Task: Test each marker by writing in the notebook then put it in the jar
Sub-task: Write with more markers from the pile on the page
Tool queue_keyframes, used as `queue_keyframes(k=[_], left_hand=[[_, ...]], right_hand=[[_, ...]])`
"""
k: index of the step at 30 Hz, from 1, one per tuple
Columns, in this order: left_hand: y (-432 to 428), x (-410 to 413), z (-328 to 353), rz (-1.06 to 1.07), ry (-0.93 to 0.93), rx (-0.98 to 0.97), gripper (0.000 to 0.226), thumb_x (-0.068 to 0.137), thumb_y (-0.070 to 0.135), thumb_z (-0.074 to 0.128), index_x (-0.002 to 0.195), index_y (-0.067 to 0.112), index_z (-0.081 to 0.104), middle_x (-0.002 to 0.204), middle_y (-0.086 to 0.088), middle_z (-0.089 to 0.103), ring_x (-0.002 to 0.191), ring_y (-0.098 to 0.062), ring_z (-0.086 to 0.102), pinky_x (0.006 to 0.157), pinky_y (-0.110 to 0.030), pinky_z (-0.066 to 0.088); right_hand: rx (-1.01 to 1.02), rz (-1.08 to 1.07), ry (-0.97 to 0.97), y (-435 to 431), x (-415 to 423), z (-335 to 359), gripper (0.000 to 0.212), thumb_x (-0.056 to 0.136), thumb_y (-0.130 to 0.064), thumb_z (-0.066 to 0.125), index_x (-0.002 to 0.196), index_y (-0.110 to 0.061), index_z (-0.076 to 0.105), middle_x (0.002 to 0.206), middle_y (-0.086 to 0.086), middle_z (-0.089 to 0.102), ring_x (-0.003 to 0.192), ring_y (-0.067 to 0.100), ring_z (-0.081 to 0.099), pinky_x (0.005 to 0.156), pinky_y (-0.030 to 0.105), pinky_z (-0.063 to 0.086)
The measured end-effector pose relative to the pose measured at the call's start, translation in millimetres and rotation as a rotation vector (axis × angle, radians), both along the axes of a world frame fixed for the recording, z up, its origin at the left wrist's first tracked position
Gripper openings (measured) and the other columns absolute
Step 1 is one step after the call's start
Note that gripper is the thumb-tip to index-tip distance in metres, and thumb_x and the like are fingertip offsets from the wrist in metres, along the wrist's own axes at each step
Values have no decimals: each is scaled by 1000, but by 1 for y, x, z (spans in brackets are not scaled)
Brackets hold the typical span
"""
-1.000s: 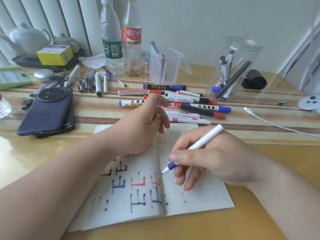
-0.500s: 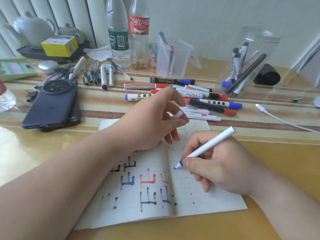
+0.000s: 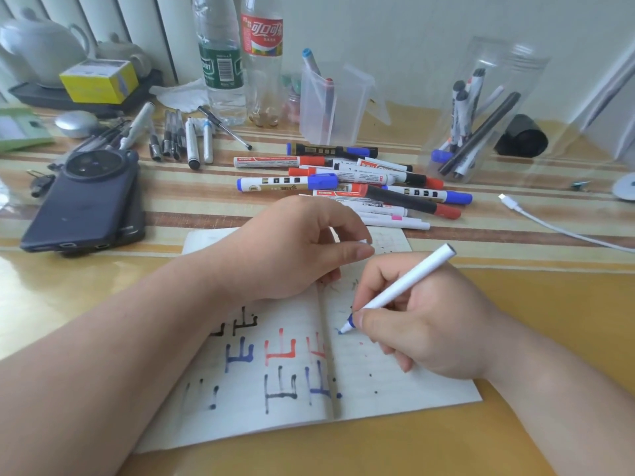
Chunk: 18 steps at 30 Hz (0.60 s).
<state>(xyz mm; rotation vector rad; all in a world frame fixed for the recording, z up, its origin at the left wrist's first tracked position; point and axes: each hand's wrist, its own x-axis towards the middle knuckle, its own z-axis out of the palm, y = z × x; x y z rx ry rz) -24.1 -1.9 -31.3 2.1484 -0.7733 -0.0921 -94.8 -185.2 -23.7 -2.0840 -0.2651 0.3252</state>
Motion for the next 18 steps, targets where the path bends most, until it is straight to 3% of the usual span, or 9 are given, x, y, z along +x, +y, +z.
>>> queue_keyframes(k=[4,6,11,18], left_hand=[[1,3,-5,-35,-76,-12,4,92,37,69,92,35,72,87,8,62,67,-3,65,71,-34,55],[1,4,-6,-38,-98,-7,5,92,37,69,94,34,73,86,6,61,70,-5,63,72,-34,55],[1,5,-7,-44,-108,11,6,93,35,69,95,33,73,86,8,61,73,-7,62,73,-36,54],[0,4,-7,-38,-109,11,4,92,35,70,94,33,72,85,9,63,72,-5,62,71,-33,53]], right_hand=[[-29,34,4,1,-1,0,9,71,-20,68,71,-12,62,64,22,59,53,24,50,43,34,38],[8,27,20,1,-1,1,9,73,-19,69,71,-12,62,63,23,59,52,26,51,42,34,40],[83,2,36,-1,0,0,22,86,1,70,70,-11,63,52,0,59,43,19,52,40,30,43],[38,6,7,1,0,0,20,85,-2,71,71,-13,62,52,5,55,42,19,50,40,28,43]])
